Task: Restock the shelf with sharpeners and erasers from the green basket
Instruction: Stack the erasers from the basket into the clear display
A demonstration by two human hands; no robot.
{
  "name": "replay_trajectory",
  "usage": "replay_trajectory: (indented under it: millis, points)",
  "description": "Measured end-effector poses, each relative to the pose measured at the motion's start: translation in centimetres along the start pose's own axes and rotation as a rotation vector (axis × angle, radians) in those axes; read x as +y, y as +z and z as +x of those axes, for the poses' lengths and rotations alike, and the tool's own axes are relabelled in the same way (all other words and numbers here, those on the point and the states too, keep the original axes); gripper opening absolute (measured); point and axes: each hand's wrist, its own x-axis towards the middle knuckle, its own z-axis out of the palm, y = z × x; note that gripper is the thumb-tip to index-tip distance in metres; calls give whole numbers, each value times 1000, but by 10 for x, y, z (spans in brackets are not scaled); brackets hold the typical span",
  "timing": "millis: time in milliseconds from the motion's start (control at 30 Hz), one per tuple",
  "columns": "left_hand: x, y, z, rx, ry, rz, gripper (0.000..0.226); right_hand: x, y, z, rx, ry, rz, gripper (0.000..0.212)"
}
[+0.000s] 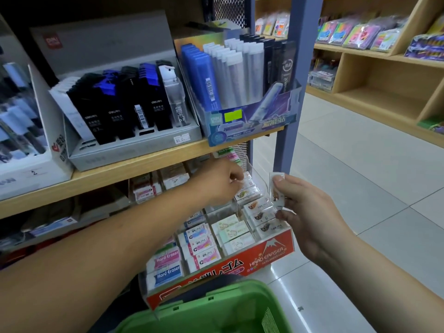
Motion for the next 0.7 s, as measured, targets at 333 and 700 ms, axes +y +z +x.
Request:
replay_trajectory:
  millis: [333, 700]
  points:
    - [22, -12, -48, -62, 62, -579, 16, 7, 8, -2, -4, -103, -70, 31]
    - [-11, -11, 10, 28, -211, -253, 8, 7, 13, 0, 54, -159, -220, 25]
